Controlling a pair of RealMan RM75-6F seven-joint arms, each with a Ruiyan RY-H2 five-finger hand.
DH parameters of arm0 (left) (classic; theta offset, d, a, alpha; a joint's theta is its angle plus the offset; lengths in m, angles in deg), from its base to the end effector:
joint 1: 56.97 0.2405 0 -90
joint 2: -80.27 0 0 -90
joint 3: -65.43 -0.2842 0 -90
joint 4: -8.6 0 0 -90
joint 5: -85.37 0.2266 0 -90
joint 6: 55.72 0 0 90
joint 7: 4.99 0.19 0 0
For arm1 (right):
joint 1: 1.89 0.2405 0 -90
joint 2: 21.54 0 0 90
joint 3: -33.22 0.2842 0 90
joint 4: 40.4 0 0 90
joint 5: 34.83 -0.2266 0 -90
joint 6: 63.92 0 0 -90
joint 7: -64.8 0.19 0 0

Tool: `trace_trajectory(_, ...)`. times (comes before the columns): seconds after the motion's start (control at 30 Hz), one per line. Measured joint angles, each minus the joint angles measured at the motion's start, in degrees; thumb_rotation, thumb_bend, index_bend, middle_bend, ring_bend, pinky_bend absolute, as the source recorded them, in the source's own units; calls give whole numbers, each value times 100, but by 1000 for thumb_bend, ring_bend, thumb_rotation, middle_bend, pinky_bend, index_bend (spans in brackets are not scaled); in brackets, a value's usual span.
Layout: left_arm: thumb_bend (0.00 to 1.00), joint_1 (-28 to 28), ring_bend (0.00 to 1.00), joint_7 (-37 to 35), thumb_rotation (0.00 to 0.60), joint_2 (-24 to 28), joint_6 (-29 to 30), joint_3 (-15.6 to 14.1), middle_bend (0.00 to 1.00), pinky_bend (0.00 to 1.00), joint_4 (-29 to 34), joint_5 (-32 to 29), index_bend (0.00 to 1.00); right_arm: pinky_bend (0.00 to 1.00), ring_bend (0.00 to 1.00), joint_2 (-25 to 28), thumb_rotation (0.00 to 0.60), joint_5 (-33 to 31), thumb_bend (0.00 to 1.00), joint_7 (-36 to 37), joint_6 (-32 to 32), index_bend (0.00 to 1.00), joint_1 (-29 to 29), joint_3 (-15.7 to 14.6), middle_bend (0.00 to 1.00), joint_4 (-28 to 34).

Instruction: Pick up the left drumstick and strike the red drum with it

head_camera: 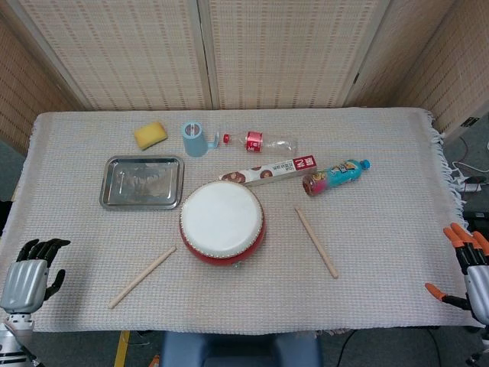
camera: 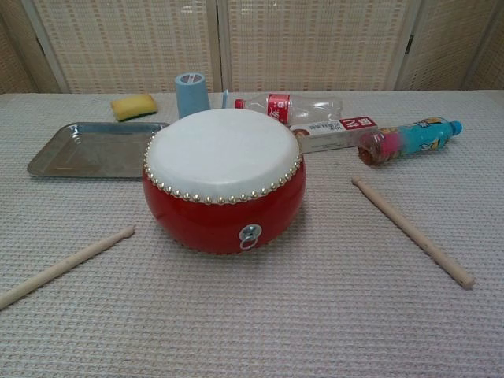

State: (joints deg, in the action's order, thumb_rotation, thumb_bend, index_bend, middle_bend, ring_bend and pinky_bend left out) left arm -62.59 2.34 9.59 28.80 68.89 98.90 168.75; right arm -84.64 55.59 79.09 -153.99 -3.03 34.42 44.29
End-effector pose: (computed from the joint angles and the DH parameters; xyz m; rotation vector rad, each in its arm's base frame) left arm -0.3431 0.2370 0.1214 -1.3743 -0.8829 -0.8555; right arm -0.3749 -0.1873 0.1804 1.3259 -0.9681 0.9788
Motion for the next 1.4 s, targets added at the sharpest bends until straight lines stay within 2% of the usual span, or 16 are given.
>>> trace_trajectory(0.37,351,-90,220,-20,600,-47,-25,21,248,145,24,93,291,0,0,14,600,-4,0,-33,-23,0,42,38,0,4)
trace_trajectory(0.53,351,-289,221,-130,600,-49,-219,4,256,150,89,320,302,0,0,48,600,49,0,-64,-114,0,30,56,0,25)
trace_trajectory(0.63,351,-400,222,-118,600,-116,-375,-100,258,151,132,540,311,0,0,41,600,75,0,-74,-138,0,30,53,0,30)
trace_trajectory(0.8,352,-549,222,18,600,-391,-711,-320,258,151,182,705,312,0,0,24,600,53,0,-63,-80,0,39,35,0,17)
trace_trajectory(1.1,314,-660,223,106,600,-899,-1055,-445,253,151,-119,560,303,0,0,15,600,5,0,-93,-38,0,50,41,0,37)
trace_trajectory(1.4,304,-667,219,91,600,-1161,-1171,-596,233,145,-395,508,263,0,0,25,600,-4,0,-158,-9,0,71,46,0,99)
